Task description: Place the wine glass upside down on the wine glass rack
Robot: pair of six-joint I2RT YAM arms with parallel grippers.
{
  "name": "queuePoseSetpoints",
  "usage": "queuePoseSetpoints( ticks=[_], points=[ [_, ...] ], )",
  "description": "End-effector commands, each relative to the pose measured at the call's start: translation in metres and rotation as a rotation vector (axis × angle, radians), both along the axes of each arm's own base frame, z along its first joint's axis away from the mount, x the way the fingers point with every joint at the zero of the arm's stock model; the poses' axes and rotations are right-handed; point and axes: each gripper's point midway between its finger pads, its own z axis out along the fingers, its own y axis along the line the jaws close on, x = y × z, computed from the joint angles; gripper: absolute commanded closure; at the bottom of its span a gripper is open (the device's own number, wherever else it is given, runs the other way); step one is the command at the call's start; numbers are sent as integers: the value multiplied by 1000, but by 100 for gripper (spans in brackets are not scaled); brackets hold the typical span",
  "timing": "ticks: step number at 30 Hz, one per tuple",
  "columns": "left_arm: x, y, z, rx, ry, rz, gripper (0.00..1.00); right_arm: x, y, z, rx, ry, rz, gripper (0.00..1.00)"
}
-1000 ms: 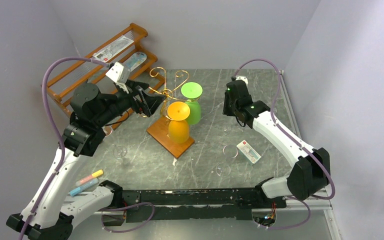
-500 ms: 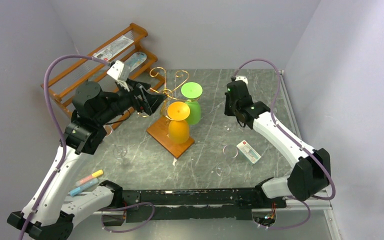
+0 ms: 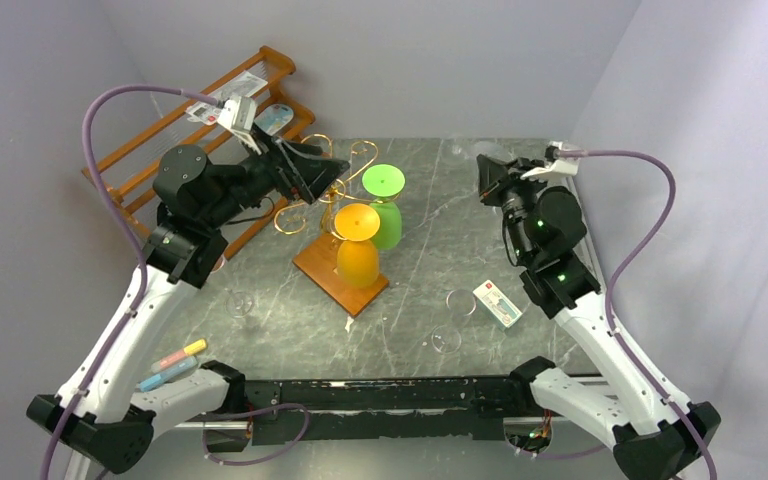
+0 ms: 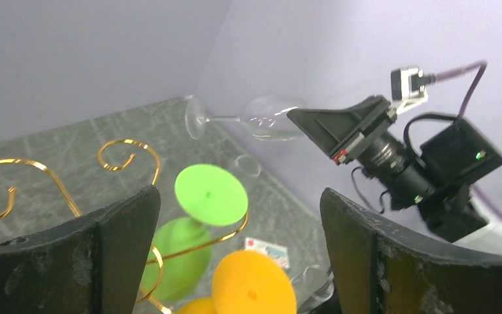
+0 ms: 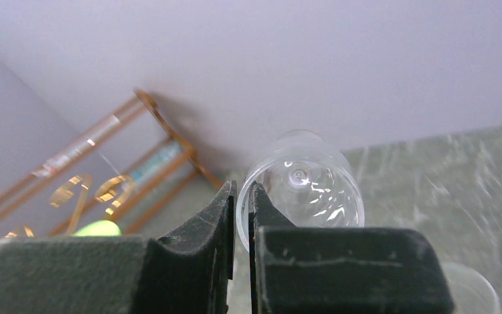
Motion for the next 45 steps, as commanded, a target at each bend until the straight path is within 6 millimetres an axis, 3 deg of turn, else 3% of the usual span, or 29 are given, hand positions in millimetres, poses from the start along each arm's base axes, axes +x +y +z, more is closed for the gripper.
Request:
queuePoseSetpoints(
  ticks=[1,5,11,16,21,28,39,45],
  points=[
    [-3,-12,52,-200,-32,-84,5,-24,-6,88,194,-341,34,100],
    [3,-35,67,-260,9,-152,7,-48,-2,119,279,-479,116,100],
    [15,-74,74,-414,110,-208,9,-73,0,146,374,-584,209,100],
    [6,-105,101,-581,121,-271,12,-99,0,163,442,-654,290,100],
    [-3,-124,121,-733,136,-248,14,-122,-2,170,510,-689,364,100],
    [-4,-143,131,-826,95,-148,28,-143,-4,175,568,-718,428,100],
    [-6,-177,123,-813,56,-91,37,-159,-4,179,589,-750,484,100],
    [-15,-180,124,-851,23,-124,55,-160,-2,176,586,-743,497,100]
  ],
)
